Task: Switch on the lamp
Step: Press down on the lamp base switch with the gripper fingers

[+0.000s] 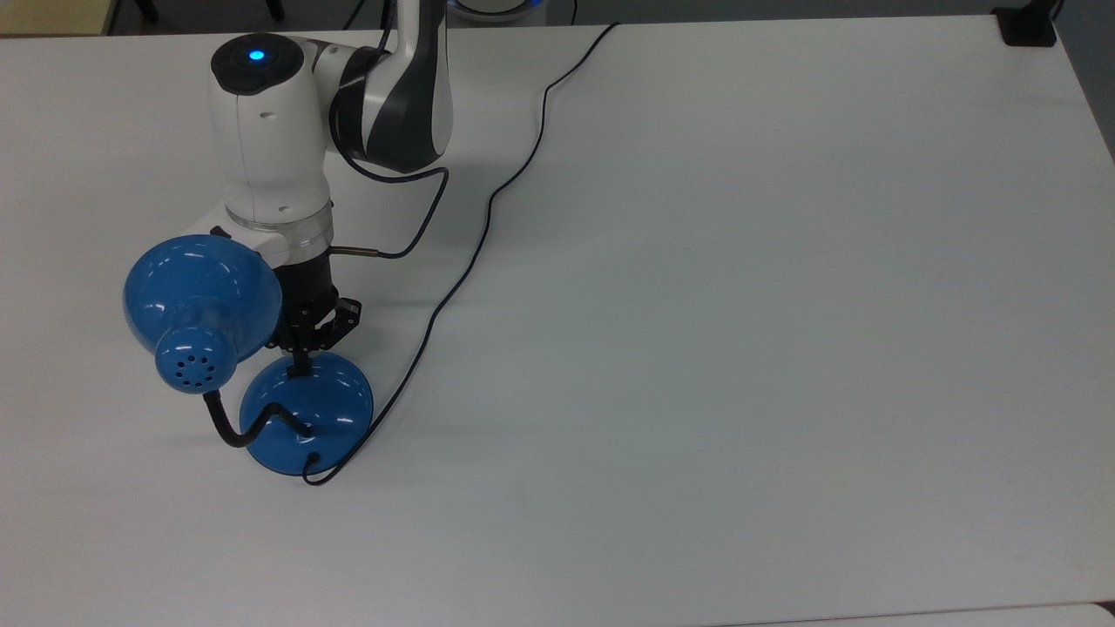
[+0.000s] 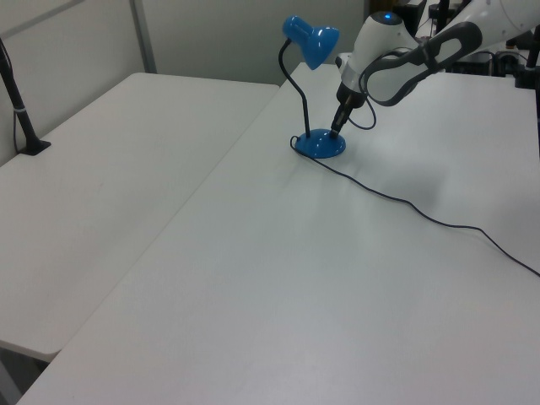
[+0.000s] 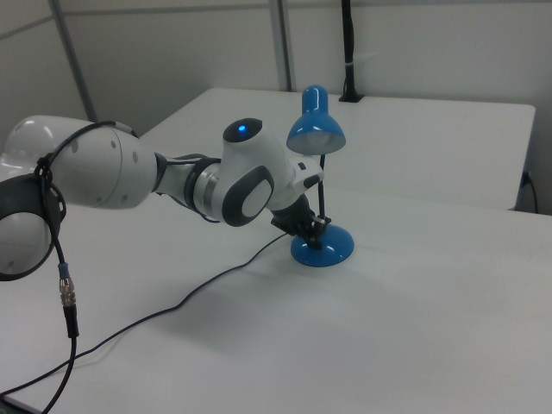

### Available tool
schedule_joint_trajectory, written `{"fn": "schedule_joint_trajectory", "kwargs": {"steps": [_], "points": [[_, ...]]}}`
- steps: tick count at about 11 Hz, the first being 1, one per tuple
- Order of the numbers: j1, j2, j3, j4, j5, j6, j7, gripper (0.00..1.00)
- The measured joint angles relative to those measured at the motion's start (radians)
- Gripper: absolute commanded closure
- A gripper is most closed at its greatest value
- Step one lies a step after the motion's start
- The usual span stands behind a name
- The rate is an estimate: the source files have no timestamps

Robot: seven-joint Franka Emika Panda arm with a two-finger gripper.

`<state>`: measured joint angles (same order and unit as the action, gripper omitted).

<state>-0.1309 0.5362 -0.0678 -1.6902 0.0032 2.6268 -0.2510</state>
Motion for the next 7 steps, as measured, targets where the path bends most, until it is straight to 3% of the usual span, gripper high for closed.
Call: {"fn": "schedule_joint_trajectory", "kwargs": {"steps": [7], "points": [[0.0,0.008,0.0,0.008,0.0,0.0,0.0,1.0]]}}
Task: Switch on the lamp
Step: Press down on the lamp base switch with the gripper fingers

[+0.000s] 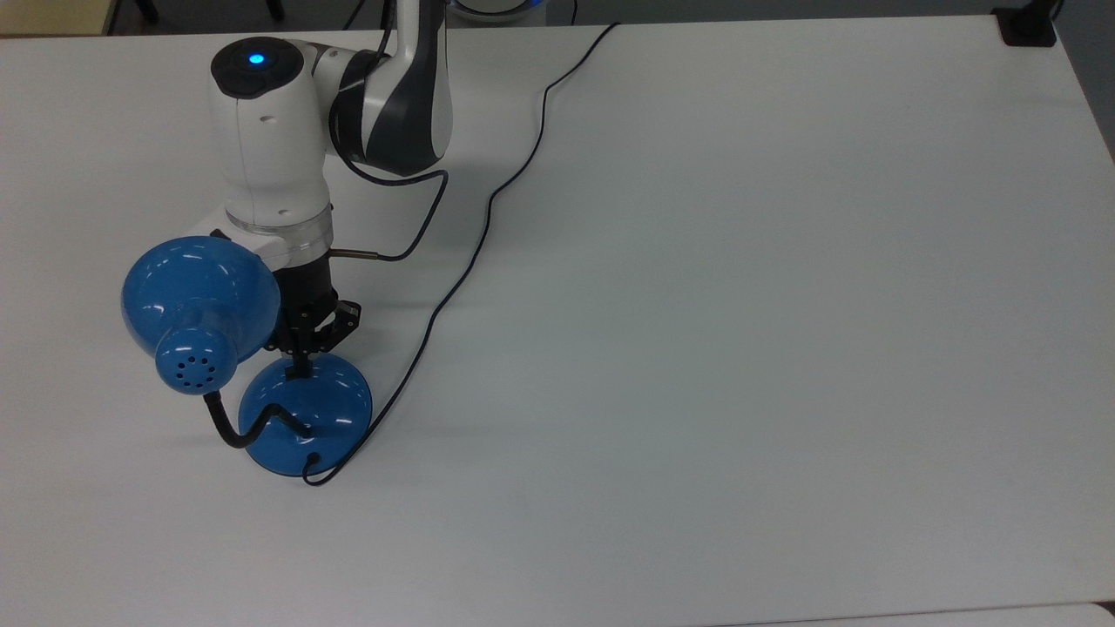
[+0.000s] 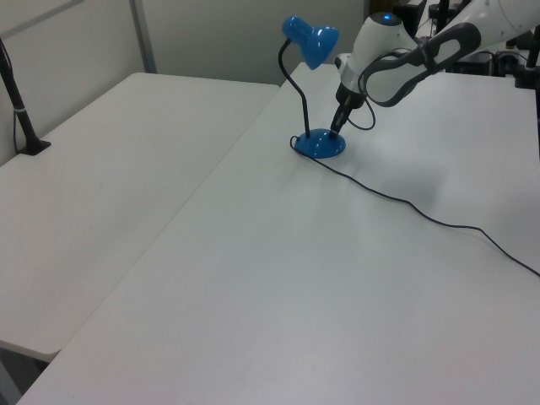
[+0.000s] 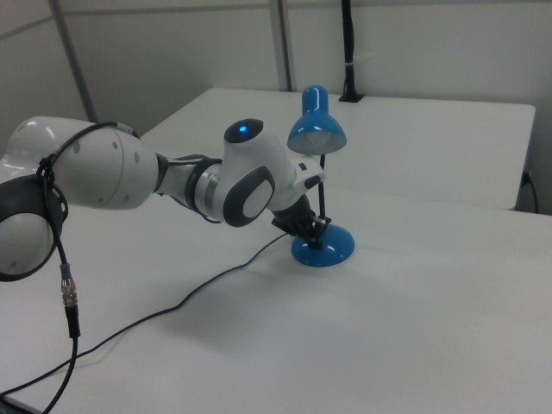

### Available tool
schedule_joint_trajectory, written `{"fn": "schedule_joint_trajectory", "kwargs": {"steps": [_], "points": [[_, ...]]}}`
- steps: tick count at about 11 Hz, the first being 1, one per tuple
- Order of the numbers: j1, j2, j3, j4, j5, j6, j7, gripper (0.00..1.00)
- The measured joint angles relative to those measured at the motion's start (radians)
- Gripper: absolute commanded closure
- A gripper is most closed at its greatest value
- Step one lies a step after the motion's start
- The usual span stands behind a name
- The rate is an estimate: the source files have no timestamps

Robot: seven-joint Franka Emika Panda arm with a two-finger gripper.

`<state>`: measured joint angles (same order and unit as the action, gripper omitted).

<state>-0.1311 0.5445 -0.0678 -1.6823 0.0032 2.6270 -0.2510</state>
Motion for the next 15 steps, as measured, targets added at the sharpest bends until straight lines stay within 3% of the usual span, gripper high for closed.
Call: {"fn": "schedule_joint_trajectory", "kwargs": {"steps": [15], "points": [[-0.038,0.024,0.0,0.028,0.027,0.051,0.001,1.0]]}}
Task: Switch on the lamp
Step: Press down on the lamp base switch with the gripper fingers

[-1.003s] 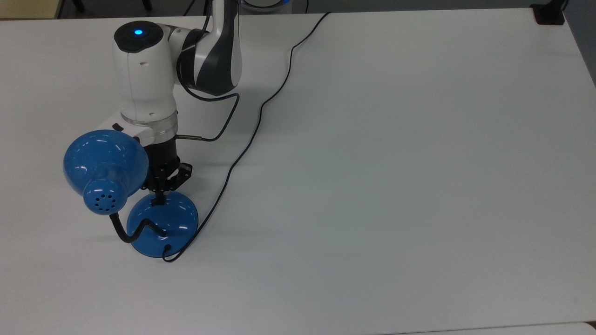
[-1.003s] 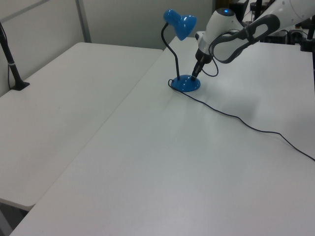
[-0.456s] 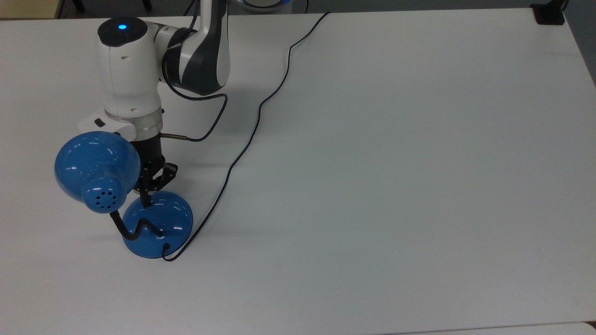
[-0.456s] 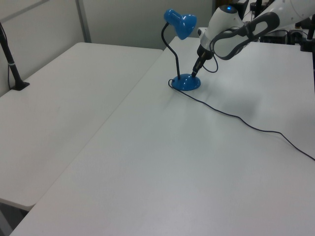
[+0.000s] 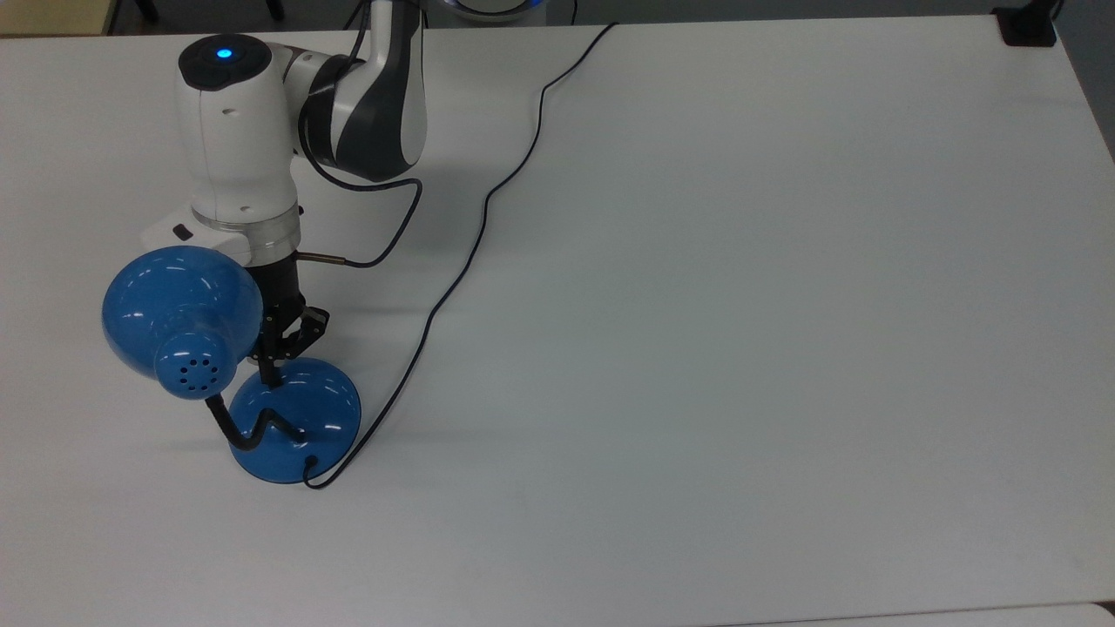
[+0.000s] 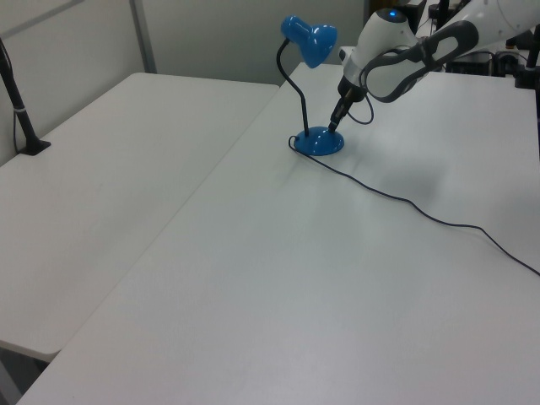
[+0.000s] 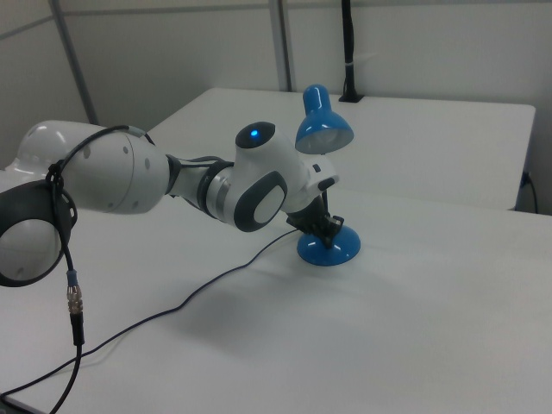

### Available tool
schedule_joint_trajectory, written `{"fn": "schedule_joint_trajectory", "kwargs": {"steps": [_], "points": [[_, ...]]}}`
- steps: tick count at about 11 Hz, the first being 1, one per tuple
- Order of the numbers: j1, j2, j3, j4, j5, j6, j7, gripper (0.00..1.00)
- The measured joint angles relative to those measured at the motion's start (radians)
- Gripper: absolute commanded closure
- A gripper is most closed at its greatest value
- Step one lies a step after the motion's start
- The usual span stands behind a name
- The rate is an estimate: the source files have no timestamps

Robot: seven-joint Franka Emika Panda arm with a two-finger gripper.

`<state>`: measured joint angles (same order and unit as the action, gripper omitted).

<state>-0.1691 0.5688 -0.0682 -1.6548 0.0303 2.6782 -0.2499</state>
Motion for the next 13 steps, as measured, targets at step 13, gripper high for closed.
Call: {"fn": "schedule_joint_trajectory", "kwargs": {"steps": [13], "points": [[0.001,0.009,0.001,0.007,0.0,0.002,-0.04,1.0]]}}
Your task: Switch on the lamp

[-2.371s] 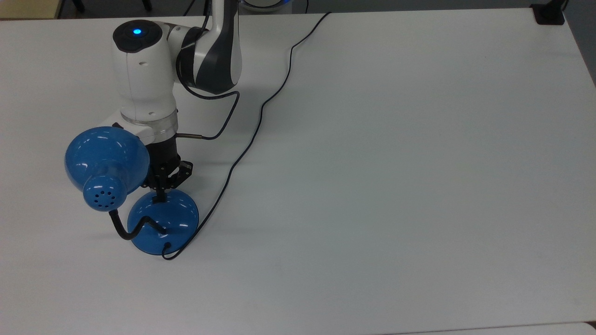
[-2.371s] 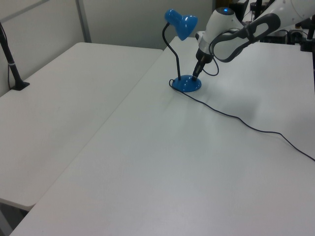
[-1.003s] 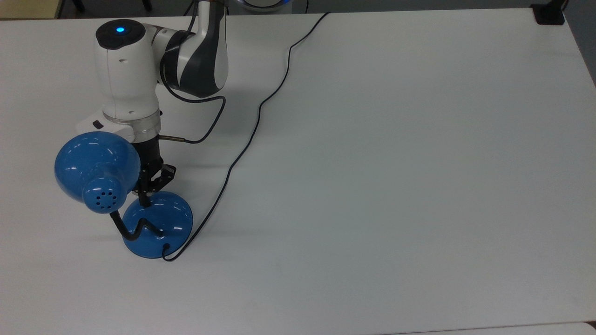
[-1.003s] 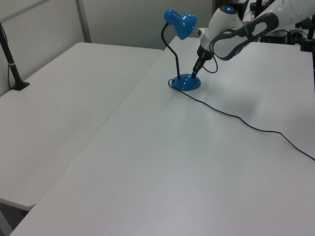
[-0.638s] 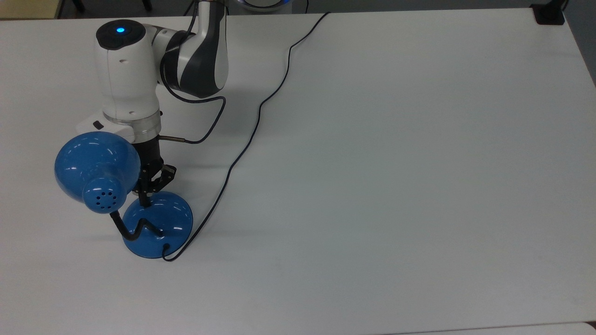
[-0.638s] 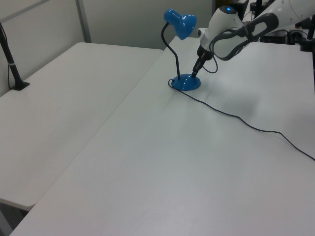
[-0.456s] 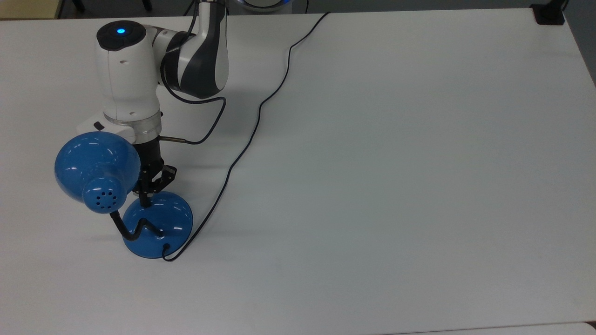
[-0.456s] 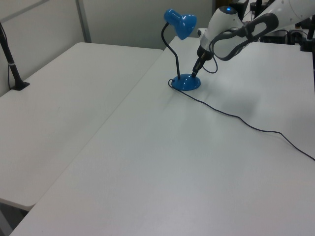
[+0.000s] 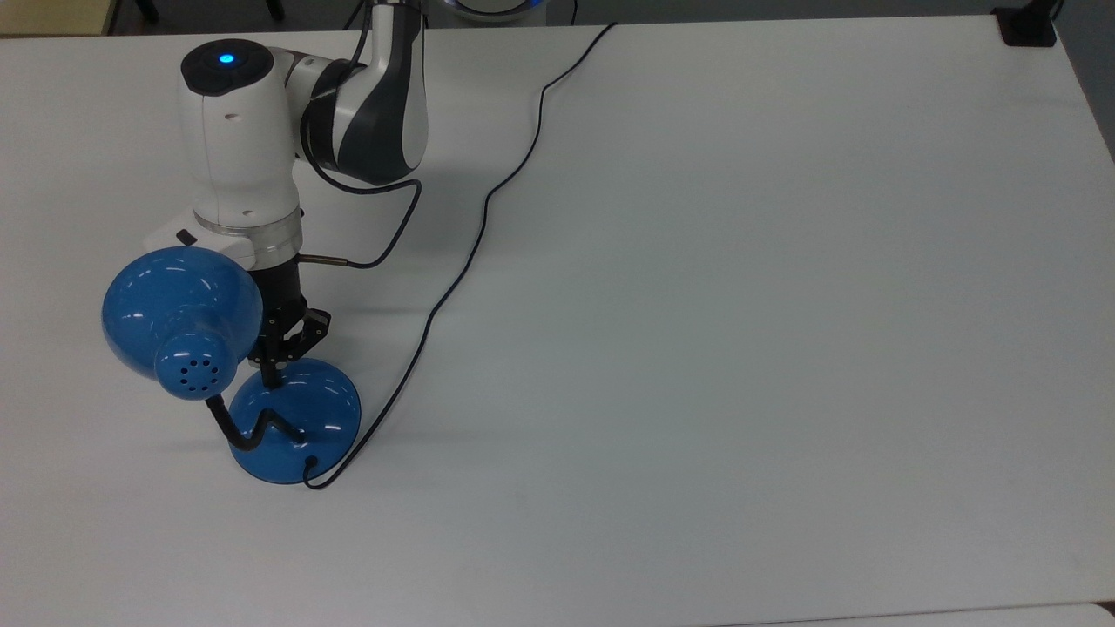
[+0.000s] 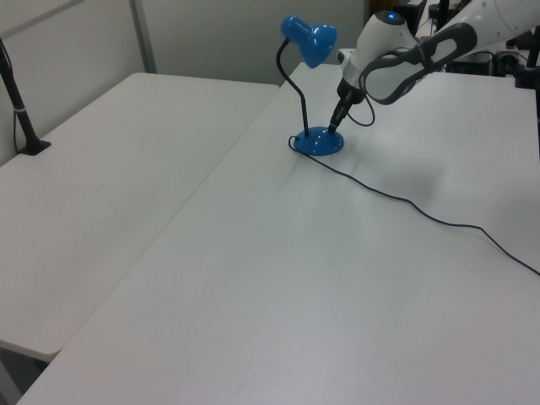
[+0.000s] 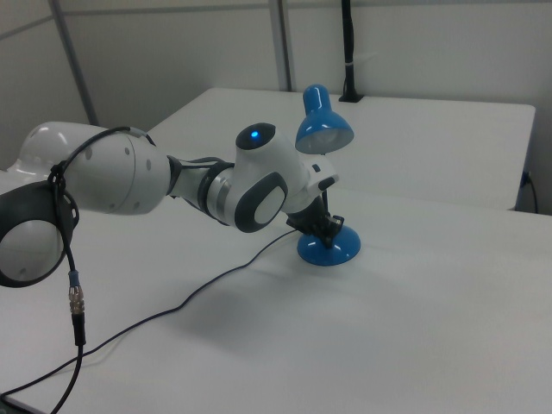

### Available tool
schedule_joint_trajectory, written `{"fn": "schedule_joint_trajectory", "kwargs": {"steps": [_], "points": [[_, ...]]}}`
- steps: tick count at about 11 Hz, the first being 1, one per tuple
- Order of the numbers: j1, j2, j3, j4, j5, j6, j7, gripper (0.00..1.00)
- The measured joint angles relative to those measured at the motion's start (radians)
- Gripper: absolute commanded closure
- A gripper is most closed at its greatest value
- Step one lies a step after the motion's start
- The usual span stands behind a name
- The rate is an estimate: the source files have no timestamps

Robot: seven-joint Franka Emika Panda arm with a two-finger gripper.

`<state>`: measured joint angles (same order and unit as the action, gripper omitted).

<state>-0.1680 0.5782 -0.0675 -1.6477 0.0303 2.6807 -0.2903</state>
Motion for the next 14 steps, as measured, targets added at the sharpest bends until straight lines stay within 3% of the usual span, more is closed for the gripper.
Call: {"fn": "schedule_joint_trajectory", "kwargs": {"steps": [8,13,14], "points": [[0.0,-0.012,0.006,0.022,0.0,-0.079,-0.002,1.0],[0.0,-0.095,0.01,0.029,0.0,-0.361,-0.065,0.97],[0.002,-0.128,0.013,0.033,0.0,-0.469,-0.079,0.86]]}}
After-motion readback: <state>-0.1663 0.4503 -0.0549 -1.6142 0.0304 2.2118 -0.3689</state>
